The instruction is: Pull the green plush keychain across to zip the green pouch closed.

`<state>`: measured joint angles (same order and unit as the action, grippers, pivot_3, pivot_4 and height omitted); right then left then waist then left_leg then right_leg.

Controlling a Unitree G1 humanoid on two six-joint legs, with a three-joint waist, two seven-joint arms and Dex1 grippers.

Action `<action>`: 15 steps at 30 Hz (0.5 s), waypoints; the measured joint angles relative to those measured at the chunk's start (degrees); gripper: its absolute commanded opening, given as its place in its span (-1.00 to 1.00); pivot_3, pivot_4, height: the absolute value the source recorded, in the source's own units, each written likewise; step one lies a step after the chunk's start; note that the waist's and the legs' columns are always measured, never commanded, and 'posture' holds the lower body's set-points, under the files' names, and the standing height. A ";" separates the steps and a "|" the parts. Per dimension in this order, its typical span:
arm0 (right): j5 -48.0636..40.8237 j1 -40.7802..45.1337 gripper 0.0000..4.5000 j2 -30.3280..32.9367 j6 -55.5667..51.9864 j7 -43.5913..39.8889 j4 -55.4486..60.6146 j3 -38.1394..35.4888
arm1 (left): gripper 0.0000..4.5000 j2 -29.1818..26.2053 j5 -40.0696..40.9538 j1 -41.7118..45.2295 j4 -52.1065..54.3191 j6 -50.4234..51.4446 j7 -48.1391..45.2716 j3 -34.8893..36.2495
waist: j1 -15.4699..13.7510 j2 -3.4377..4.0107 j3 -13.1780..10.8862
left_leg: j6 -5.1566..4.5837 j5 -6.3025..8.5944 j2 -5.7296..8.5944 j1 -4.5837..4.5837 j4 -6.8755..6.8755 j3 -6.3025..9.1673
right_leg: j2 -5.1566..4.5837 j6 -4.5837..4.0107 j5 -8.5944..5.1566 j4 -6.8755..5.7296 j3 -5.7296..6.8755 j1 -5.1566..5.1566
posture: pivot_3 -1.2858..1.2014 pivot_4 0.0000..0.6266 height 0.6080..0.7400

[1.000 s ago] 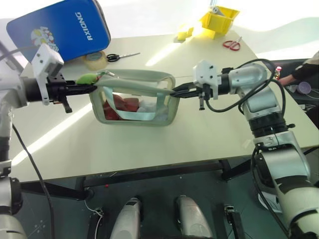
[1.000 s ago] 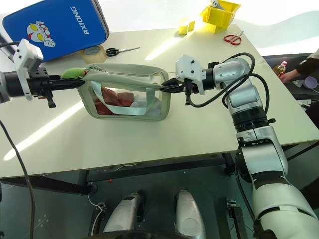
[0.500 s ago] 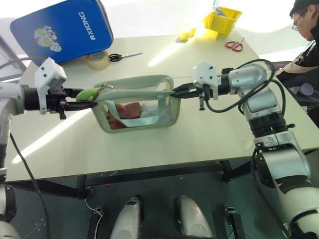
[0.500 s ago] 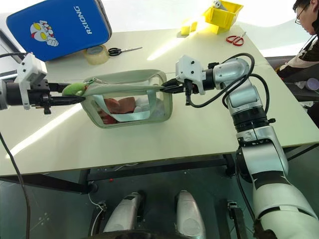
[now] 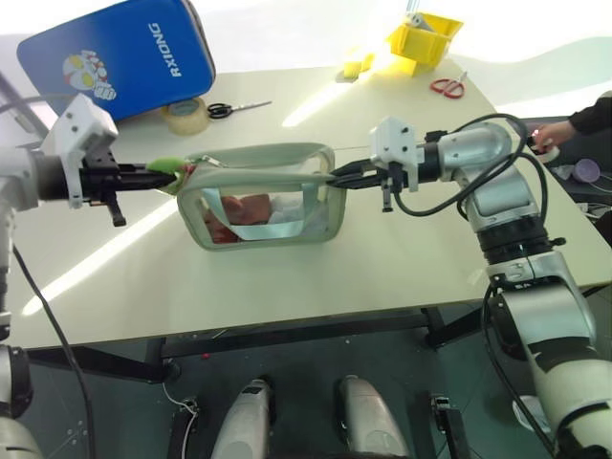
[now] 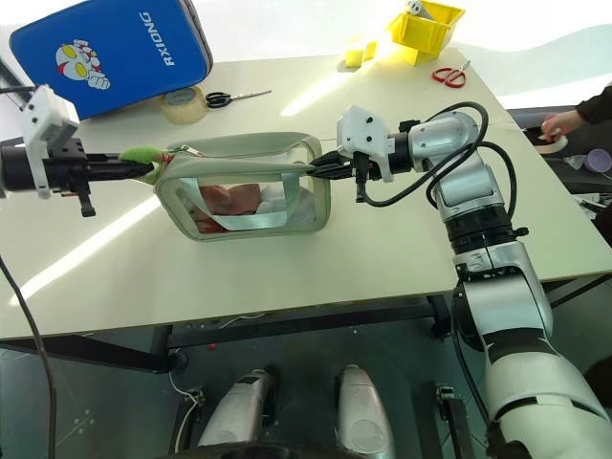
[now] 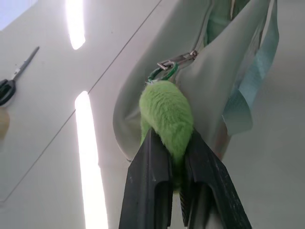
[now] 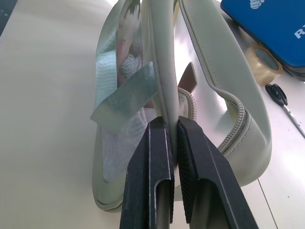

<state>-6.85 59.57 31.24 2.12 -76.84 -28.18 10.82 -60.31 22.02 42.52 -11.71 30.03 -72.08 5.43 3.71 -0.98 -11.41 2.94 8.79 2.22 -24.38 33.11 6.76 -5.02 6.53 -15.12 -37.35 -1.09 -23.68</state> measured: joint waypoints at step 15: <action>0.47 0.00 -1.00 -0.42 0.82 0.44 -0.15 0.00 | -0.98 6.80 -2.62 6.07 1.79 -5.21 2.46 -3.19 | -0.06 -0.01 0.00 | 0.00 0.00 0.01 0.00 0.02 0.00 | 0.00 0.01 0.01 -0.02 0.00 0.01 | 0.03 -0.52 1.00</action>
<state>-6.38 59.58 30.82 2.94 -76.40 -28.33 10.83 -53.51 19.40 48.59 -9.91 24.82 -69.62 2.24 3.66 -0.98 -11.41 2.94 8.79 2.23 -24.38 33.13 6.76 -5.02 6.54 -15.11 -37.37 -1.09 -23.67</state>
